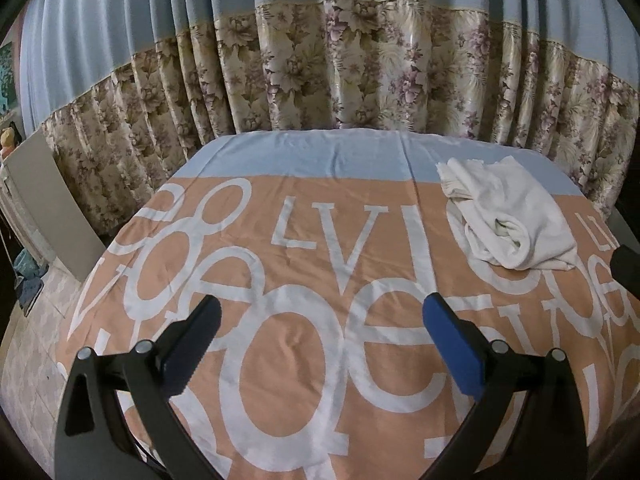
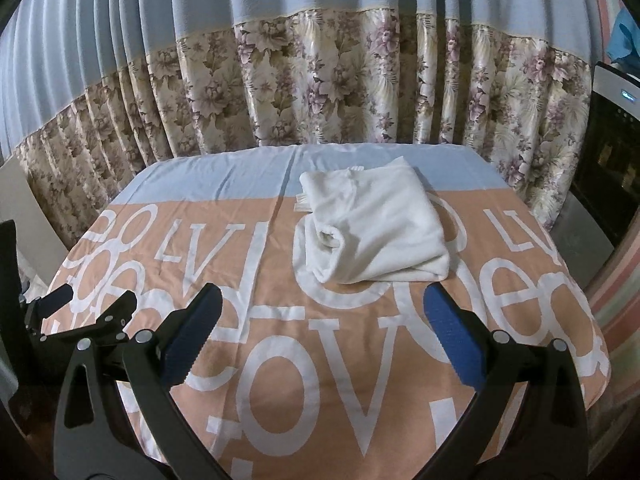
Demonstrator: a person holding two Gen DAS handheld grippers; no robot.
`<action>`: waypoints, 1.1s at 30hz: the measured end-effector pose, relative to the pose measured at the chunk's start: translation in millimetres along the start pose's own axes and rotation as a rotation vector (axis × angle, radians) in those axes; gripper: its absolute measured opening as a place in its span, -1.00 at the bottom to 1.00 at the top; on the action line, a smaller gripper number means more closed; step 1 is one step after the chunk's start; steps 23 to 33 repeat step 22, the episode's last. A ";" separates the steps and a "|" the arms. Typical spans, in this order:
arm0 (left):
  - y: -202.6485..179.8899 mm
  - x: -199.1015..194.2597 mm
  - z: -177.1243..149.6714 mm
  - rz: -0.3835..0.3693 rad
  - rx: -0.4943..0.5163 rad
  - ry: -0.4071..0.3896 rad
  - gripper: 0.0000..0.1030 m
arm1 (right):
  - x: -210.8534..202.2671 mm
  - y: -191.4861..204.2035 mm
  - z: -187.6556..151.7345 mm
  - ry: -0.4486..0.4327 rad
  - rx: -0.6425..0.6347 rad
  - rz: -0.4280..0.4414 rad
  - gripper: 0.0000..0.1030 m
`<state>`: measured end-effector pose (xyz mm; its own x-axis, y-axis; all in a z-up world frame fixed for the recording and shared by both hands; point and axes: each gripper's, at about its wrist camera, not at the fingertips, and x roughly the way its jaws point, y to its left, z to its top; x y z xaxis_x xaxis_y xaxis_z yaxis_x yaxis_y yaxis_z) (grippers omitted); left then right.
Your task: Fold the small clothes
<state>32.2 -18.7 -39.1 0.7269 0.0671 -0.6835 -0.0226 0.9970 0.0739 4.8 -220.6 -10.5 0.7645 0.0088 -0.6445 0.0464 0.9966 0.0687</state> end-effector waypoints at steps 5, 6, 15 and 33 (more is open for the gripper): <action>-3.3 -1.1 -0.1 0.002 0.010 -0.006 0.96 | 0.5 -1.2 0.6 0.000 -0.001 0.001 0.94; -3.4 -1.2 -0.2 0.004 0.010 -0.006 0.96 | 0.2 -1.0 0.4 -0.001 -0.002 0.000 0.94; -4.6 -2.2 0.6 0.005 0.015 -0.011 0.96 | 0.2 -3.5 2.9 0.004 0.004 0.001 0.94; -7.3 -2.3 4.0 -0.009 0.005 -0.006 0.96 | 0.6 -4.9 2.8 0.004 0.003 0.002 0.94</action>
